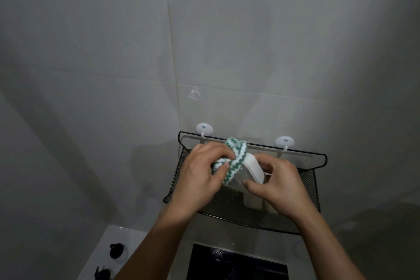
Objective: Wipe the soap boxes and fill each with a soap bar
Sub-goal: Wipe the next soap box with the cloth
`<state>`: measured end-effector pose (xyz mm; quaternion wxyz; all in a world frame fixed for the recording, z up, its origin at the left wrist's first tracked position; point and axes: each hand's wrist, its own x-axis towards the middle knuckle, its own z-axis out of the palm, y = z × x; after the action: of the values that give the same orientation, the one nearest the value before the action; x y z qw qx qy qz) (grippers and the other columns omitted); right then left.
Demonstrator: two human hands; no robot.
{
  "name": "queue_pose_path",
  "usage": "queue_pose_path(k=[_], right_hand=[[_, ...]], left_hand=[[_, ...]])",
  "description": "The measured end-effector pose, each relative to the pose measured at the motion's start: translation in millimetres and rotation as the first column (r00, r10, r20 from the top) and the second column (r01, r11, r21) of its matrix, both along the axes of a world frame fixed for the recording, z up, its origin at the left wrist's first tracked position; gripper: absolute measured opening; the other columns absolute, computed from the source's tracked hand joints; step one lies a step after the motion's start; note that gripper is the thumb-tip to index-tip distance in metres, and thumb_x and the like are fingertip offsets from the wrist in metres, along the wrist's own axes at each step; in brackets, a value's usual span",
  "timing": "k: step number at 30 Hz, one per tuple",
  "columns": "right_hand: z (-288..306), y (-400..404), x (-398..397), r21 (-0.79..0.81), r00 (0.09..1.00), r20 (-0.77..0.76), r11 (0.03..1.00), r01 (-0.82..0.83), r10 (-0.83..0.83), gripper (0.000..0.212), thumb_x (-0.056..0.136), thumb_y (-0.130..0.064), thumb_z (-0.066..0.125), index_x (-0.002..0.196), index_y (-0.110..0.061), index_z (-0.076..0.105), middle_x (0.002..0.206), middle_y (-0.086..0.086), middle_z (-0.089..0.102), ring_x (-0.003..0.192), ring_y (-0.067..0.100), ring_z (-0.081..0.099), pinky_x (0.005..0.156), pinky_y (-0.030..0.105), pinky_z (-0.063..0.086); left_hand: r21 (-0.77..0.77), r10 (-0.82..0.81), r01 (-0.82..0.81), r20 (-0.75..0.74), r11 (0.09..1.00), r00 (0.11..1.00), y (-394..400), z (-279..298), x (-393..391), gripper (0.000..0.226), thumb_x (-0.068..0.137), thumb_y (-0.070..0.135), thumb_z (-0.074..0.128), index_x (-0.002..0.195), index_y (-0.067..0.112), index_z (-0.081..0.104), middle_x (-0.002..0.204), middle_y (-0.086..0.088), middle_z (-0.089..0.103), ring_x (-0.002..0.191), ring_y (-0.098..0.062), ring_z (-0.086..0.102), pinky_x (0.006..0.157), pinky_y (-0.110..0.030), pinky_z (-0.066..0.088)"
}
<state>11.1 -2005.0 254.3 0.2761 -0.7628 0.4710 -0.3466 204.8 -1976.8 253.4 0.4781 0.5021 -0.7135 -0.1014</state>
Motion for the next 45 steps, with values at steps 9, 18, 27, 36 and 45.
queue_pose_path(k=[9, 18, 27, 36, 45], right_hand=[[2, 3, -15, 0.093, 0.985, 0.168, 0.994, -0.061, 0.045, 0.039, 0.061, -0.024, 0.077, 0.096, -0.040, 0.073, 0.095, -0.019, 0.077, 0.091, 0.001, 0.073, 0.081, 0.036, 0.061], [0, -6, -23, 0.106, 0.961, 0.262, 0.987, -0.125, 0.093, 0.041, 0.060, -0.030, 0.078, 0.100, -0.037, 0.074, 0.097, -0.015, 0.077, 0.091, 0.005, 0.074, 0.076, 0.018, 0.057], [-9, -9, -38, 0.304, 0.785, 0.620, 0.919, -0.253, 0.012, 0.042, 0.066, -0.002, 0.073, 0.108, -0.009, 0.074, 0.100, 0.014, 0.078, 0.088, 0.024, 0.076, 0.066, 0.027, 0.059], [-2, -20, -40, 0.457, 0.587, 0.769, 0.860, -0.229, -0.252, 0.027, 0.081, 0.003, 0.063, 0.106, -0.004, 0.071, 0.086, 0.011, 0.078, 0.072, 0.018, 0.075, 0.057, 0.029, 0.060], [-3, -14, -28, 0.530, 0.575, 0.771, 0.774, -0.345, -0.272, 0.020, 0.067, -0.007, 0.070, 0.084, -0.007, 0.081, 0.091, 0.017, 0.077, 0.077, 0.023, 0.076, 0.060, 0.034, 0.061]], left_hand=[[0.162, 0.161, -0.182, 0.135, 0.970, 0.978, -6, -6, 21, 0.020, 0.079, 0.001, 0.064, 0.091, 0.016, 0.061, 0.085, 0.009, 0.059, 0.082, -0.021, 0.058, 0.065, -0.029, 0.036], [0.011, 0.030, -0.033, 0.188, 0.999, 0.982, -6, 16, 7, 0.028, 0.086, 0.010, 0.070, 0.112, 0.021, 0.074, 0.113, 0.008, 0.069, 0.106, -0.014, 0.060, 0.092, -0.032, 0.044], [0.247, -0.042, 0.140, -0.364, 0.959, 0.931, -17, -1, 22, 0.022, 0.089, 0.007, 0.068, 0.110, 0.011, 0.074, 0.109, 0.006, 0.074, 0.106, -0.008, 0.067, 0.093, -0.022, 0.050], [0.266, 0.105, 0.077, -0.609, 0.961, 0.786, 0, -25, -3, 0.022, 0.084, 0.008, 0.075, 0.099, 0.025, 0.075, 0.100, 0.008, 0.076, 0.090, -0.011, 0.073, 0.073, -0.019, 0.056], [0.210, 0.095, 0.030, -0.560, 0.977, 0.823, -21, 11, 7, 0.032, 0.090, 0.003, 0.066, 0.102, 0.032, 0.073, 0.096, 0.022, 0.074, 0.096, -0.003, 0.069, 0.084, -0.020, 0.052]])
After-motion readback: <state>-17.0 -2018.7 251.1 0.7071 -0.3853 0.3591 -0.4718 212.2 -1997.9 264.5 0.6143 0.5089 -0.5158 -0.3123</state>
